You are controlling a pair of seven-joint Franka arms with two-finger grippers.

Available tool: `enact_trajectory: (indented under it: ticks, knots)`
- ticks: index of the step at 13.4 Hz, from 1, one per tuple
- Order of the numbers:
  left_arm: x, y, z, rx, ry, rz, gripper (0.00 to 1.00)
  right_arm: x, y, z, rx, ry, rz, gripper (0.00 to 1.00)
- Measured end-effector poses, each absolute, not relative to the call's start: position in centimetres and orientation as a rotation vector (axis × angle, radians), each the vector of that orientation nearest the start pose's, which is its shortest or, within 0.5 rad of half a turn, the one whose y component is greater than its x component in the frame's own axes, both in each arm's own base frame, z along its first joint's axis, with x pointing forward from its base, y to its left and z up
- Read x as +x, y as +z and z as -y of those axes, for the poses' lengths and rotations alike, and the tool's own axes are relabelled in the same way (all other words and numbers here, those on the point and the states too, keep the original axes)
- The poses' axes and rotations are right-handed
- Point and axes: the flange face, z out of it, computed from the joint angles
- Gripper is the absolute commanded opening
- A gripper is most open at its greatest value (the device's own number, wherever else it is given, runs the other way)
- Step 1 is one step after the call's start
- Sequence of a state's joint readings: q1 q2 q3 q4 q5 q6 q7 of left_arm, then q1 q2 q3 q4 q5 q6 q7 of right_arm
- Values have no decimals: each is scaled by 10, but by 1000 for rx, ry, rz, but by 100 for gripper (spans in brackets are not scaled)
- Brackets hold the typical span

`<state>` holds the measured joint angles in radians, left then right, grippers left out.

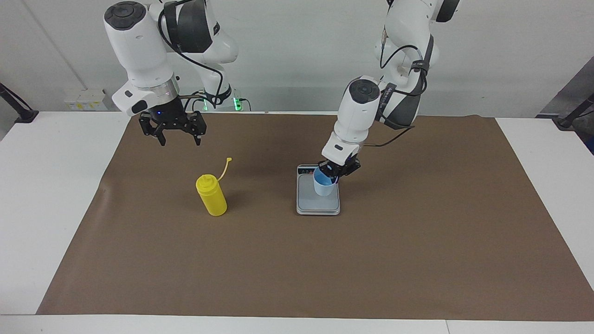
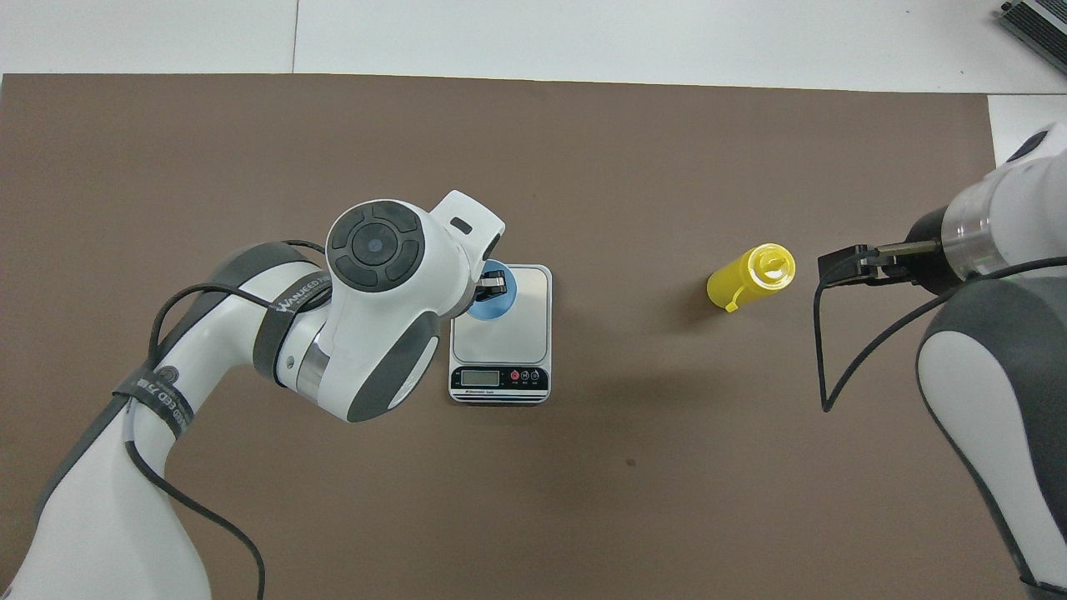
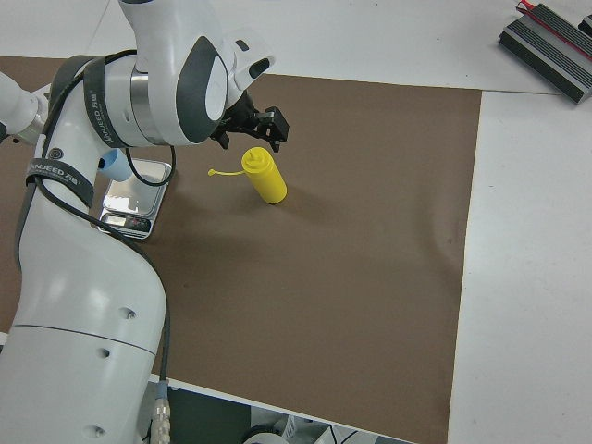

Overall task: Pour seasoning into cup on scale with both arms
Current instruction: 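Carry the blue cup with the left gripper over the scale, then lower the blue cup onto the scale, open the left gripper, withdraw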

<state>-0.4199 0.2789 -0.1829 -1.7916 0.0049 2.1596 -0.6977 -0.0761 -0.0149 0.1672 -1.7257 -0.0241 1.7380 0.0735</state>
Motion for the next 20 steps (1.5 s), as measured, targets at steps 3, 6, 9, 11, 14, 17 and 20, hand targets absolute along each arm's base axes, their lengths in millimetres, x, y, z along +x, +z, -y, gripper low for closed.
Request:
enact_trajectory:
  ticks: [3,6,9,11,14,17,20]
  knots:
    - [531,393,361,-3227,-90,167,0,558,574,-49,-3165,-46,34,100]
    - [532,391,361,-3234,-104,168,0,558,574,-49,-3165,-46,34,100]
    - [530,385,363,-3233,-99,162,0,558,574,-49,-3165,-46,34,100]
    - [526,383,369,-3236,-101,148,8,558,574,-49,-3165,-46,34,100]
    - [527,382,370,-3238,-109,153,100,558,574,-49,-3165,-46,34,100]
    - [531,382,364,-3226,-128,156,100,558,574,-49,-3165,-46,33,100]
    - [543,404,343,-3195,-178,179,100,558,574,-47,-3165,-46,28,100]
